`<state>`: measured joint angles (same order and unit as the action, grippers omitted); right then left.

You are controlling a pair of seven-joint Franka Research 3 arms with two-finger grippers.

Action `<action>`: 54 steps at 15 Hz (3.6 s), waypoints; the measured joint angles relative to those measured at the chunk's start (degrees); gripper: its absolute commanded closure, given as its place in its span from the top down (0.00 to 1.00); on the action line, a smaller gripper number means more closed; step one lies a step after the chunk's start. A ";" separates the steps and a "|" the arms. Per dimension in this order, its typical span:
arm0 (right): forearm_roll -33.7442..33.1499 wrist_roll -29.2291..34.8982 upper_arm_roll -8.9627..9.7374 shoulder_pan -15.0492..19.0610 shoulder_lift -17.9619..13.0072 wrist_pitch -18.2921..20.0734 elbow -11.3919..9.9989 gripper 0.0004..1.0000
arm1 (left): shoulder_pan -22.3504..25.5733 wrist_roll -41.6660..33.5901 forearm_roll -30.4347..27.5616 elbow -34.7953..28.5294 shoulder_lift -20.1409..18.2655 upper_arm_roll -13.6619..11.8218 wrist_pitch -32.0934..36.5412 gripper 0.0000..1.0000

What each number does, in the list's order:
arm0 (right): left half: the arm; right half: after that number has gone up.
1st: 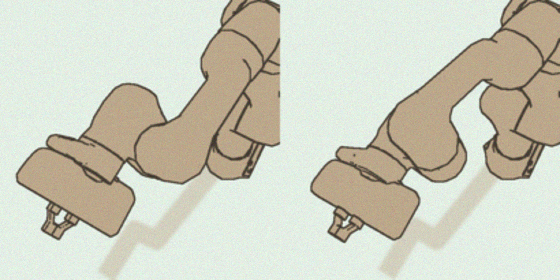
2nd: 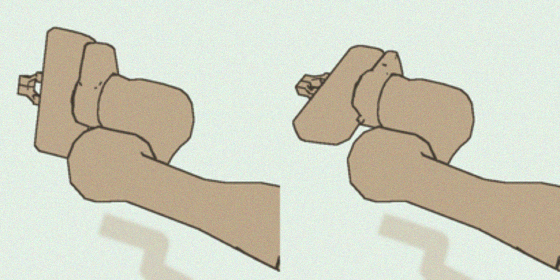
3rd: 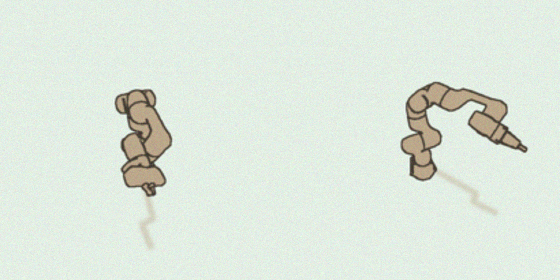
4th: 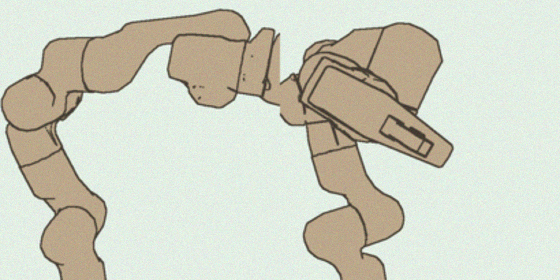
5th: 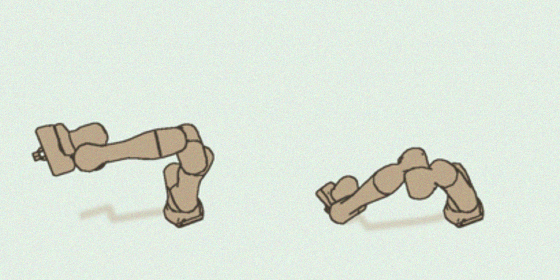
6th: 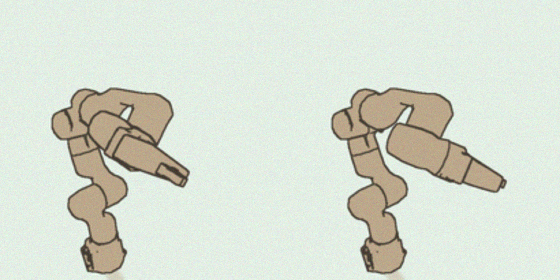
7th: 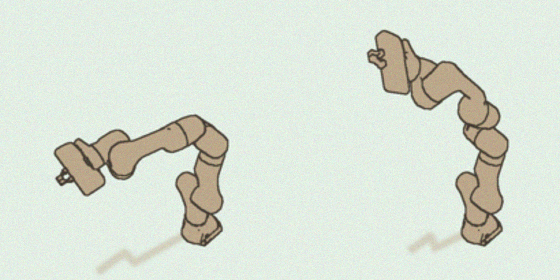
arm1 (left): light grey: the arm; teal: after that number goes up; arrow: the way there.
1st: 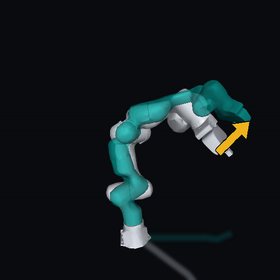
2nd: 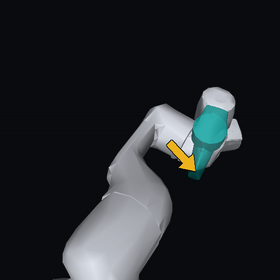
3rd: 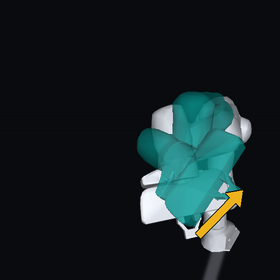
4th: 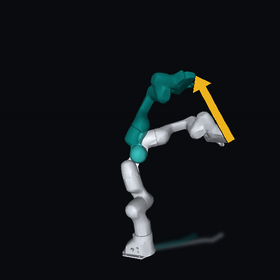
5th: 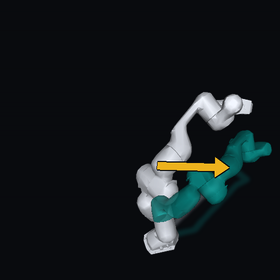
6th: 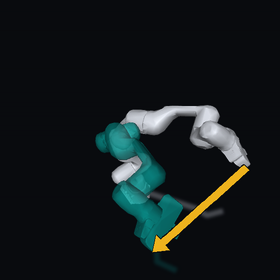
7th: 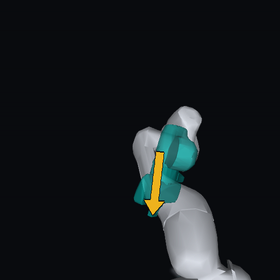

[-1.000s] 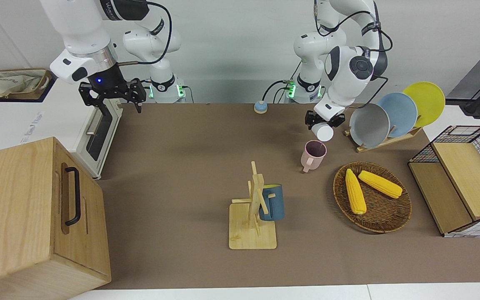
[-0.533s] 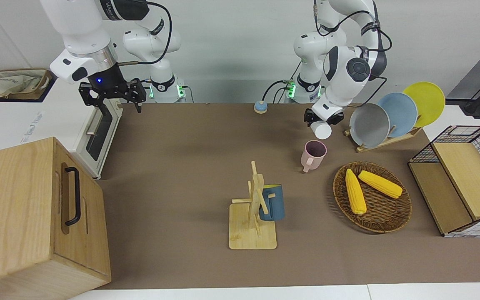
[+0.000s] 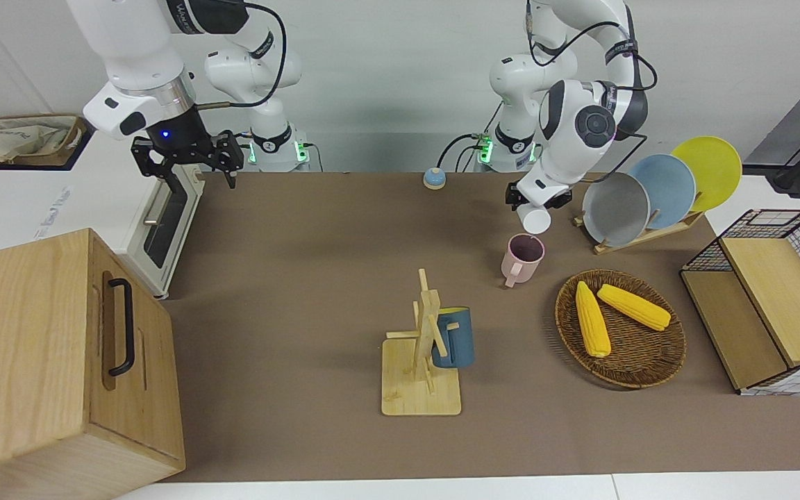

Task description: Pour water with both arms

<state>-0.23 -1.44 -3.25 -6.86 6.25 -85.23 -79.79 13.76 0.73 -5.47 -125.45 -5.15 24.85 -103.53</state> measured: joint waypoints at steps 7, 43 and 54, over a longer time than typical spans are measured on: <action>0.00 0.00 0.00 0.00 0.00 0.00 0.00 0.99 | -0.06 1.30 1.12 2.15 2.73 0.47 1.15 0.00; 0.00 0.00 0.00 0.00 0.00 0.00 0.00 0.99 | -0.08 2.57 1.82 7.56 3.57 0.50 10.10 0.00; 0.00 0.00 0.00 0.00 0.00 0.00 0.00 0.99 | -0.13 2.55 0.69 3.69 0.79 0.36 0.94 0.00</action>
<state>-0.23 -1.44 -3.26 -6.86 6.25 -85.23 -79.79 13.63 3.28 -4.78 -121.76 -4.36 25.21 -102.59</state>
